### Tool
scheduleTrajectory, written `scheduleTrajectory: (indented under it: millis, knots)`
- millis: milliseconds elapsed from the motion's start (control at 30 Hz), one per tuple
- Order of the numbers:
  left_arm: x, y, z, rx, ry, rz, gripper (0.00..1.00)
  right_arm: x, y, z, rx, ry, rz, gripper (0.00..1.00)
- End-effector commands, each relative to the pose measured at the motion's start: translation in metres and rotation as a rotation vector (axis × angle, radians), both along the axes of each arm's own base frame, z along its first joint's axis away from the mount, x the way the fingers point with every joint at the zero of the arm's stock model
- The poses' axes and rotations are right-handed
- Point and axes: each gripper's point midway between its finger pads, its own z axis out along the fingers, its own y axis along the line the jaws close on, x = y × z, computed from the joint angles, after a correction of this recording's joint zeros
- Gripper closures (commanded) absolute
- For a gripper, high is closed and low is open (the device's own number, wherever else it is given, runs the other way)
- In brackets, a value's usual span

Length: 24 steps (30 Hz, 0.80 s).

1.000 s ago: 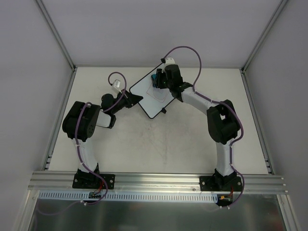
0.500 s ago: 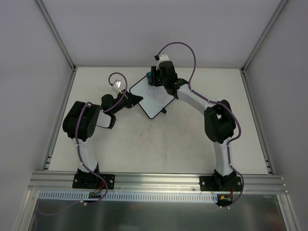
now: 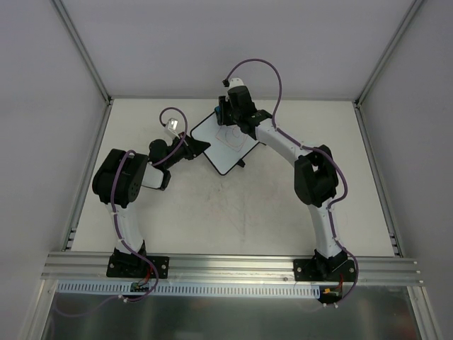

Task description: Erase the whiteboard

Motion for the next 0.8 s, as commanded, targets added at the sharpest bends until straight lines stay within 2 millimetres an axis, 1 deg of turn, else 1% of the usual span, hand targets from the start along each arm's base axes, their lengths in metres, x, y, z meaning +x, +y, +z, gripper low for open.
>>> scheduleTrajectory:
  millis: [0, 33, 67, 133, 167, 200, 233, 267, 300, 333, 367, 400, 433, 467, 567, 600, 767]
  knots:
    - [-0.013, -0.008, 0.060, -0.029, -0.355, -0.045, 1.00, 0.001, -0.010, -0.014, -0.058, 0.029, -0.039, 1.00]
    - [-0.013, -0.009, 0.060, -0.028, -0.357, -0.046, 1.00, 0.002, -0.012, -0.017, -0.052, 0.038, -0.044, 1.00]
    - [-0.013, -0.009, 0.060, -0.027, -0.355, -0.044, 1.00, 0.006, -0.019, -0.019, -0.032, 0.055, -0.064, 1.00]
    - [-0.014, -0.008, 0.059, -0.024, -0.355, -0.044, 1.00, 0.007, -0.023, -0.025, 0.009, 0.095, -0.077, 1.00]
    - [-0.014, -0.008, 0.060, -0.024, -0.359, -0.044, 1.00, 0.013, -0.031, -0.027, 0.021, 0.105, -0.097, 1.00]
    - [-0.014, -0.008, 0.059, -0.023, -0.356, -0.042, 1.00, 0.014, -0.035, -0.027, 0.042, 0.118, -0.116, 1.00]
    - [-0.015, -0.008, 0.059, -0.022, -0.358, -0.045, 1.00, 0.015, -0.041, -0.033, 0.044, 0.135, -0.135, 1.00]
    - [-0.014, -0.008, 0.059, -0.022, -0.358, -0.044, 1.00, 0.019, -0.051, -0.036, 0.048, 0.142, -0.165, 1.00]
    - [-0.015, -0.008, 0.060, -0.023, -0.360, -0.044, 1.00, 0.021, -0.058, -0.039, 0.067, 0.162, -0.200, 1.00]
    - [-0.014, -0.007, 0.059, -0.021, -0.359, -0.042, 1.00, 0.020, -0.065, -0.047, 0.073, 0.186, -0.222, 1.00]
    - [-0.015, -0.007, 0.059, -0.020, -0.359, -0.042, 1.00, 0.025, -0.076, -0.050, 0.089, 0.201, -0.252, 1.00]
    - [-0.015, -0.008, 0.059, -0.021, -0.360, -0.045, 1.00, 0.026, -0.081, -0.053, 0.118, 0.223, -0.279, 1.00]
    - [-0.015, -0.008, 0.059, -0.020, -0.361, -0.046, 1.00, 0.025, -0.086, -0.060, 0.128, 0.249, -0.291, 1.00]
    - [-0.015, -0.008, 0.059, -0.020, -0.359, -0.045, 1.00, 0.028, -0.096, -0.063, 0.142, 0.262, -0.319, 1.00]
    - [-0.015, -0.007, 0.059, -0.018, -0.360, -0.043, 1.00, 0.028, -0.105, -0.071, 0.182, 0.308, -0.345, 1.00]
    - [-0.015, -0.008, 0.058, -0.019, -0.358, -0.045, 1.00, 0.028, -0.105, -0.074, 0.185, 0.316, -0.342, 1.00]
    - [-0.014, -0.008, 0.058, -0.018, -0.360, -0.043, 1.00, 0.029, -0.105, -0.073, 0.182, 0.310, -0.336, 1.00]
